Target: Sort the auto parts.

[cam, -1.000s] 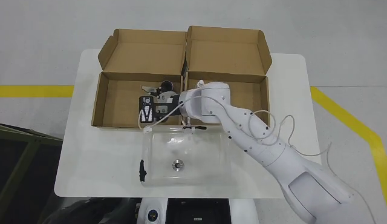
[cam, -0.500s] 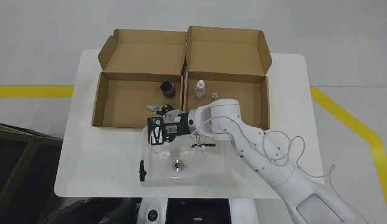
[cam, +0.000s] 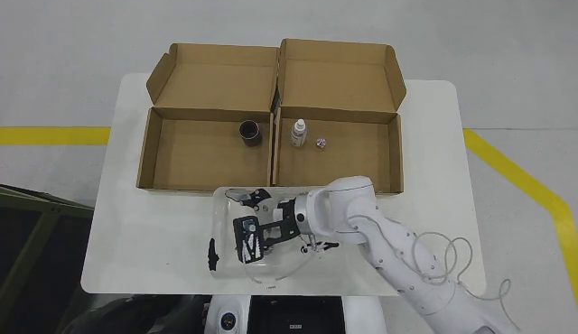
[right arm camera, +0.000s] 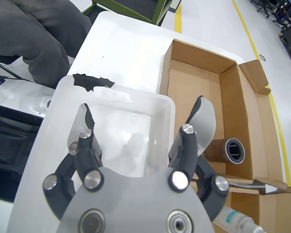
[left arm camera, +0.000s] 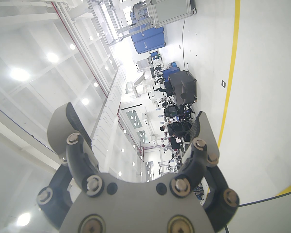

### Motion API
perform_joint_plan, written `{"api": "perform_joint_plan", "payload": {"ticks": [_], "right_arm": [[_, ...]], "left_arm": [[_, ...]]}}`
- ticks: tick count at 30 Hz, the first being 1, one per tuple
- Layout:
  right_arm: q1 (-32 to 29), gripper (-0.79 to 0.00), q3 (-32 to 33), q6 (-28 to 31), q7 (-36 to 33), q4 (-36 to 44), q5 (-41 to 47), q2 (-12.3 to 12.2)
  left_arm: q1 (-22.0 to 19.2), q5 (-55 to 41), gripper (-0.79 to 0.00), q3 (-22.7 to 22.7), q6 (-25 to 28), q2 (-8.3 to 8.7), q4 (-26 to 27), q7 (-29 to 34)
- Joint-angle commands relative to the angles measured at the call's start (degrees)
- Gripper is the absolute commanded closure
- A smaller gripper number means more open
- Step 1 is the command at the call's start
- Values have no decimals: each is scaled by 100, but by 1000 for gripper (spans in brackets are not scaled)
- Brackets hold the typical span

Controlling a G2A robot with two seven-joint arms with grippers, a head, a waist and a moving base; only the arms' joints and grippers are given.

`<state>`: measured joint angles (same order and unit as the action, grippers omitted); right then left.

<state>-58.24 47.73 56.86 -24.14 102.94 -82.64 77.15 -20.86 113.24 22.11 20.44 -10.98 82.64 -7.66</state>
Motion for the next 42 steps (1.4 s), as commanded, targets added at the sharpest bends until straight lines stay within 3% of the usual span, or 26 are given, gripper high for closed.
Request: {"api": "perform_joint_plan", "payload": {"ticks": [1,13,42], "right_arm": [[-122,-674,53,49,-1,71,-46,-43],[-537,-634,213,109,-24,90,-251,-219],[-544,-594,-31,-91,-198,-564,-224,-340]], "left_arm": [[0,0,-785,0,0,0,0,0],[0,0,-785,0,0,0,0,0],[0,0,-785,0,0,0,0,0]]}}
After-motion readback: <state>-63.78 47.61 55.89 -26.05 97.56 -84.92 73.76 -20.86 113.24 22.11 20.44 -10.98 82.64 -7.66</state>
